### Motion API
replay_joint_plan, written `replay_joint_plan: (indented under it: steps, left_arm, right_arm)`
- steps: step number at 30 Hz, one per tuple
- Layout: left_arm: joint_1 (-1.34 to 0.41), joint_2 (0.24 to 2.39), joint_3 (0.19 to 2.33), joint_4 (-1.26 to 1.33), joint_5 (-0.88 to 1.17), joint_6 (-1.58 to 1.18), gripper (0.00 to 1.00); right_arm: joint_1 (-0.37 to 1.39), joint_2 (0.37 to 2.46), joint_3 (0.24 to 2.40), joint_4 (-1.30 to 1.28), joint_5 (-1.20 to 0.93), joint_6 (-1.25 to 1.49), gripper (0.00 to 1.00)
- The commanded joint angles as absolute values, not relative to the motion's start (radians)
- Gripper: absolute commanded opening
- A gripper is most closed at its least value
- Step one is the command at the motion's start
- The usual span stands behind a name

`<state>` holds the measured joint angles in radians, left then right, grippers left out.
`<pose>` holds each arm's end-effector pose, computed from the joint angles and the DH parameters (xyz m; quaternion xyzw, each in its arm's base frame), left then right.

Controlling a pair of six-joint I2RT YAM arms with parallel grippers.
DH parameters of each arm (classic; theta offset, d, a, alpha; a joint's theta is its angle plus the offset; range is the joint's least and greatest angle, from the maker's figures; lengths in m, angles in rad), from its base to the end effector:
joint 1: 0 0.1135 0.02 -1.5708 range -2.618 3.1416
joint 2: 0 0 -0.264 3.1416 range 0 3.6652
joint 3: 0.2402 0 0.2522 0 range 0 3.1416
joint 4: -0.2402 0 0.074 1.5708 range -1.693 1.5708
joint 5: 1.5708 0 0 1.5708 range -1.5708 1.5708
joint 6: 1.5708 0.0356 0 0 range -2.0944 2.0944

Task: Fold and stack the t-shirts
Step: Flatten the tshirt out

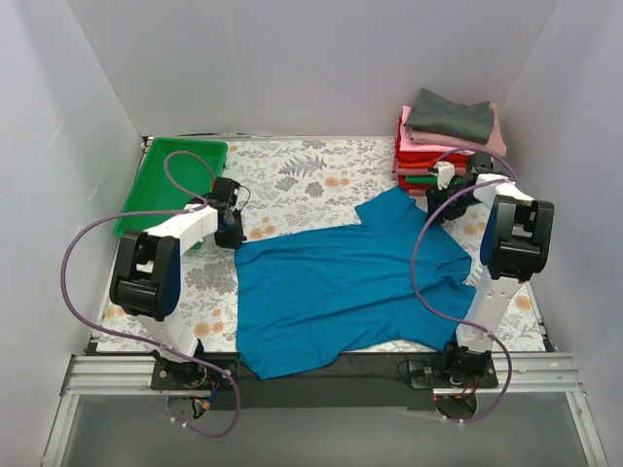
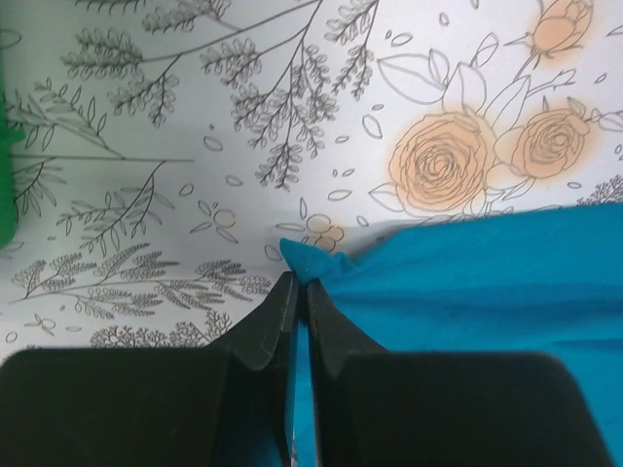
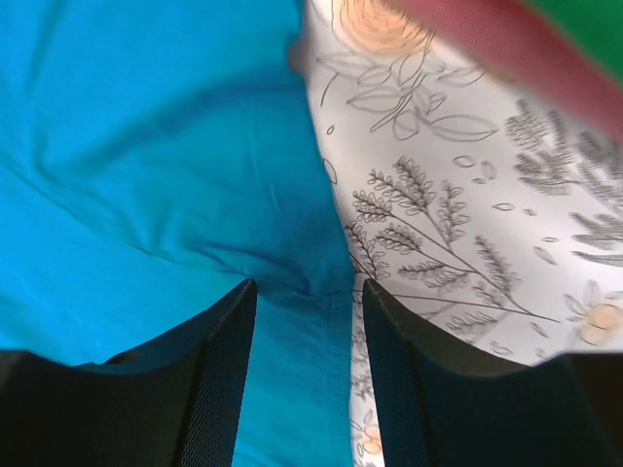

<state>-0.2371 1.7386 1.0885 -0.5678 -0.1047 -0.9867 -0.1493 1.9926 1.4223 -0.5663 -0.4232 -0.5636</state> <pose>0.3248 -0.0747 0.1706 -0.3684 0.9115 -0.0585 0.1731 0.4090 -0.0467 0.1760 -0.2406 0.9250 0.1187 0.2689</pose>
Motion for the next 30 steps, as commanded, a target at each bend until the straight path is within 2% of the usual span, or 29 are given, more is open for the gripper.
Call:
replay_joint_plan:
  steps: [1, 3, 4, 5, 6, 7, 8, 13, 17, 18, 19, 20, 21, 23, 27, 30]
  left_arm:
    - [-0.229, 1.671, 1.051, -0.561, -0.081, -1.002, 0.0]
    - [-0.229, 1.667, 1.039, -0.56, -0.069, -1.005, 0.0]
    - [-0.229, 1.663, 1.028, -0.557, -0.061, -1.006, 0.0]
    - [-0.229, 1.655, 1.017, -0.554, -0.054, -1.006, 0.0]
    - [-0.229, 1.646, 1.014, -0.554, -0.049, -1.006, 0.0]
    - [-0.229, 1.632, 1.008, -0.555, -0.046, -1.005, 0.0]
    - [-0.229, 1.625, 1.005, -0.557, -0.045, -1.006, 0.0]
    - [-0.229, 1.482, 0.934, -0.563, 0.063, -1.049, 0.0]
    - [-0.227, 1.427, 0.896, -0.571, 0.092, -1.066, 0.0]
    - [-0.227, 1.407, 0.89, -0.569, 0.103, -1.069, 0.0]
    - [-0.227, 1.395, 0.884, -0.568, 0.104, -1.071, 0.0]
    - [-0.227, 1.394, 0.879, -0.565, 0.106, -1.071, 0.0]
    - [-0.227, 1.39, 0.879, -0.565, 0.107, -1.071, 0.0]
    - [-0.227, 1.394, 0.876, -0.564, 0.112, -1.066, 0.0]
    - [-0.227, 1.404, 0.876, -0.563, 0.118, -1.063, 0.0]
    - [-0.227, 1.404, 0.873, -0.56, 0.118, -1.063, 0.0]
  right_arm:
    - [-0.127, 2.013, 1.44, -0.554, -0.377, -0.541, 0.54]
    - [-0.126, 2.016, 1.402, -0.555, -0.377, -0.548, 0.51]
    - [-0.126, 2.013, 1.378, -0.557, -0.374, -0.557, 0.45]
    - [-0.126, 2.008, 1.349, -0.563, -0.371, -0.569, 0.32]
    - [-0.126, 1.997, 1.335, -0.575, -0.359, -0.577, 0.13]
    - [-0.126, 1.978, 1.295, -0.581, -0.344, -0.592, 0.05]
    - [-0.127, 1.959, 1.24, -0.583, -0.336, -0.615, 0.01]
    - [-0.15, 1.692, 0.942, -0.626, -0.236, -0.725, 0.01]
    - [-0.173, 1.572, 0.908, -0.735, -0.261, -0.779, 0.01]
    - [-0.179, 1.547, 0.935, -0.745, -0.271, -0.773, 0.06]
    - [-0.181, 1.539, 0.954, -0.746, -0.276, -0.764, 0.24]
    - [-0.181, 1.539, 0.985, -0.746, -0.282, -0.756, 0.32]
    - [-0.183, 1.543, 1.015, -0.746, -0.294, -0.744, 0.36]
    - [-0.181, 1.598, 1.098, -0.747, -0.34, -0.707, 0.39]
    - [-0.181, 1.783, 1.341, -0.741, -0.457, -0.599, 0.4]
    - [-0.173, 1.912, 1.432, -0.717, -0.587, -0.552, 0.41]
